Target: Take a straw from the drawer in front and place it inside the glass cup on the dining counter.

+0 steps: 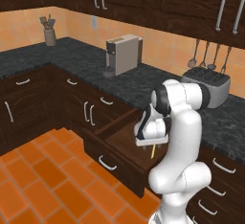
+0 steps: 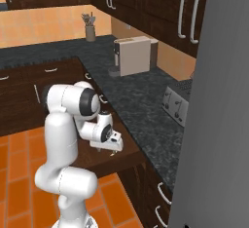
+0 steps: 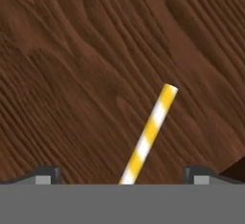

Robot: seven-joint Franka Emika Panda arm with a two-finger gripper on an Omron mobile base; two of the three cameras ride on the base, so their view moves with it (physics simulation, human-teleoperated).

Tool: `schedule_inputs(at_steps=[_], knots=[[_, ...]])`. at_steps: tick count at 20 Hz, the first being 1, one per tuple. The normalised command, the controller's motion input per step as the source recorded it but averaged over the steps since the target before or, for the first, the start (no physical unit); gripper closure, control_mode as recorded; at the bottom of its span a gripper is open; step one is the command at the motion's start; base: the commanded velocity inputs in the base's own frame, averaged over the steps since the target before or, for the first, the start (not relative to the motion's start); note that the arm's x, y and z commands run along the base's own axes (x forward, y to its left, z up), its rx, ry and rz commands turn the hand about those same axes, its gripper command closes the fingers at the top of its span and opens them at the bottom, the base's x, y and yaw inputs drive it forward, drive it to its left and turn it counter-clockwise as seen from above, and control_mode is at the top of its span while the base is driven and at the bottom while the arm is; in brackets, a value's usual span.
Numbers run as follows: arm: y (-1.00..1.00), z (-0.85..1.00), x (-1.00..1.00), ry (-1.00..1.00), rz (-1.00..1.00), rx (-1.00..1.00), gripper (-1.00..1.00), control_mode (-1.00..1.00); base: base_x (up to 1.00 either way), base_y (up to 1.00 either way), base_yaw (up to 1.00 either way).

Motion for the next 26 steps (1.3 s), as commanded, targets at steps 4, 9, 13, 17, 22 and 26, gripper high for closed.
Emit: schedule_inputs(at_steps=[4, 9, 13, 17, 22, 26], knots=[[-0.02, -0.12, 0.02, 0.01, 0.0, 0.0, -1.0, -1.0, 0.0, 0.0, 0.0], [-0.13, -0.23, 0.14, 0.02, 0.0, 0.0, -1.0, -1.0, 0.0, 0.0, 0.0], [-0.15, -0.24, 0.17, 0.01, -0.01, 0.0, -1.0, -1.0, 0.0, 0.0, 0.0], [-0.01, -0.38, 0.13, 0.02, 0.0, 0.0, -1.0, -1.0, 0.0, 0.0, 0.0], [0.0, -0.5, 0.13, 0.03, 0.0, 0.0, -1.0, -1.0, 0.0, 0.0, 0.0], [0.06, -0.6, -0.03, 0.04, 0.0, 0.0, 1.0, -1.0, 0.0, 0.0, 0.0]])
